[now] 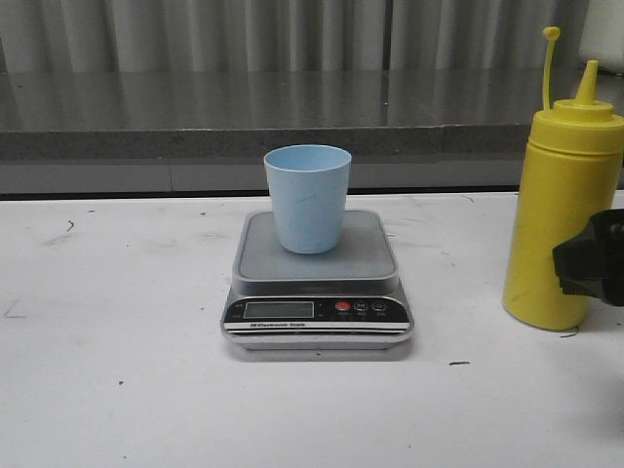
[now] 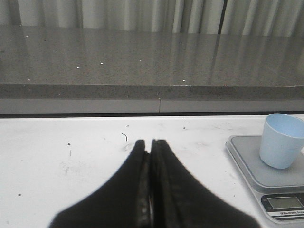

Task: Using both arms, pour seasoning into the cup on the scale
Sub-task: 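Move the right gripper to the yellow squeeze bottle and close around it, then lift the yellow bottle with the right gripper and tilt it toward the cup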

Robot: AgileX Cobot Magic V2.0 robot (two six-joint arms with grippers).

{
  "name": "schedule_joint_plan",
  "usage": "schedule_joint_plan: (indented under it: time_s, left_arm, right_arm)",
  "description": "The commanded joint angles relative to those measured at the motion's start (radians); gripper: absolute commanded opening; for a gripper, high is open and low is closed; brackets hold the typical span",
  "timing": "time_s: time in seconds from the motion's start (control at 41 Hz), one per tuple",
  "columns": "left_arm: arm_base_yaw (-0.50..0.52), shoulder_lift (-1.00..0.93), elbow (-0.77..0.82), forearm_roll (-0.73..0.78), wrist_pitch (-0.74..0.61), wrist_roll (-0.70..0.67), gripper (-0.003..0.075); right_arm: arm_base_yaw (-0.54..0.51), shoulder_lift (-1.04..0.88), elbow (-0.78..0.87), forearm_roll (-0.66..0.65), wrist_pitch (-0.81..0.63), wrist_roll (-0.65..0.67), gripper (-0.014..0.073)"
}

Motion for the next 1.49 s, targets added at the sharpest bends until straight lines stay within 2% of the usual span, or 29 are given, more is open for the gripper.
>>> schedule_joint_plan:
  time_s: [0.0,0.244,1.074,1.123,1.196,1.318,1.367,1.416,1.465]
  left_arm:
    - [0.0,0.009,-0.025,-0.01,-0.086,-0.006,-0.002]
    - [0.0,0.009,-0.025,-0.01,-0.086,-0.006,-0.002]
    - [0.0,0.009,-0.025,-0.01,-0.084,-0.006,-0.002]
    - [0.0,0.009,-0.025,-0.01,-0.084,-0.006,-0.002]
    - [0.0,0.009,-0.025,-0.01,-0.084,-0.006,-0.002]
    - [0.0,0.009,-0.025,-0.01,-0.084,-0.006,-0.002]
    - [0.0,0.009,-0.025,-0.01,-0.084,-0.006,-0.002]
    - [0.0,0.009,-0.025,-0.01,-0.084,-0.006,-0.002]
    - [0.0,0.009,-0.025,-0.01,-0.084,-0.006,-0.002]
  right_arm:
    - [0.002,0.029,-0.02,-0.016,-0.165,0.027,0.0642]
    - [0.002,0.144,-0.052,-0.089,-0.243,0.061,0.0642]
    - [0.002,0.309,-0.181,-0.065,-0.346,0.063,0.064]
    - [0.002,0.309,-0.181,-0.053,-0.367,0.063,0.0622]
    - [0.002,0.309,-0.181,-0.04,-0.397,0.063,0.0548]
    - [0.002,0.309,-0.179,-0.039,-0.441,0.063,0.0343]
    - [0.002,0.309,-0.179,-0.04,-0.452,0.063,0.0291]
    - [0.002,0.306,-0.179,-0.04,-0.454,0.063,0.0264]
    - [0.002,0.297,-0.178,-0.043,-0.45,0.063,0.0276]
